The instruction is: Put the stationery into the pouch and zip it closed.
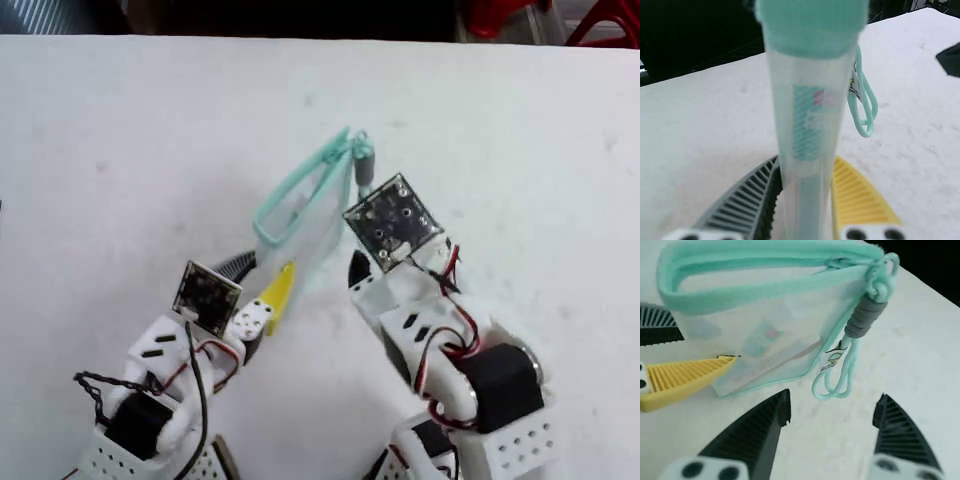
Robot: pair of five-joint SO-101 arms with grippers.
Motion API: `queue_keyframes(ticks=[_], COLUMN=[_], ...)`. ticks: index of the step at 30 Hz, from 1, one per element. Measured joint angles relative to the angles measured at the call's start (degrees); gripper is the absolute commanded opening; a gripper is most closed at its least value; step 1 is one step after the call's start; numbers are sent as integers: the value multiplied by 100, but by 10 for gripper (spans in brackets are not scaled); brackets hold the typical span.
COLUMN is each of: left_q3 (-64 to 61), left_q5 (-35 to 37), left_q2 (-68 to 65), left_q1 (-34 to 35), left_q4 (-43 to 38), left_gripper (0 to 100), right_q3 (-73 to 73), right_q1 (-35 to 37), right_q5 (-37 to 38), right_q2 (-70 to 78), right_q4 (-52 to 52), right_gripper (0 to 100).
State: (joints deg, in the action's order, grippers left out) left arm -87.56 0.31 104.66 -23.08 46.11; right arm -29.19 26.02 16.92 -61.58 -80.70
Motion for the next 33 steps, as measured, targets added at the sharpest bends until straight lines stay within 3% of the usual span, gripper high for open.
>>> queue_keyframes(ticks=[5, 10, 17, 21, 28, 33], left_q3=[0, 0, 0, 0, 0, 0], left_q5=[0, 0, -9, -9, -9, -9], left_q2=[0, 0, 0, 0, 0, 0], left_q1=[0, -149, -273, -273, -281, -281], left_q4=[0, 0, 0, 0, 0, 0], left_gripper=[120, 120, 120, 120, 120, 120], right_q3=[1257, 2752, 3297, 4123, 4782, 4985], right_q1=[97, 440, 510, 659, 1705, 1767], right_q5=[-1257, -2207, -2585, -2787, -2971, -3024], right_q2=[18, 949, 2910, 3007, 3174, 3815], right_q4=[-492, -1477, -1618, -1635, -1653, -1653], right_gripper=[319, 361, 361, 361, 362, 362])
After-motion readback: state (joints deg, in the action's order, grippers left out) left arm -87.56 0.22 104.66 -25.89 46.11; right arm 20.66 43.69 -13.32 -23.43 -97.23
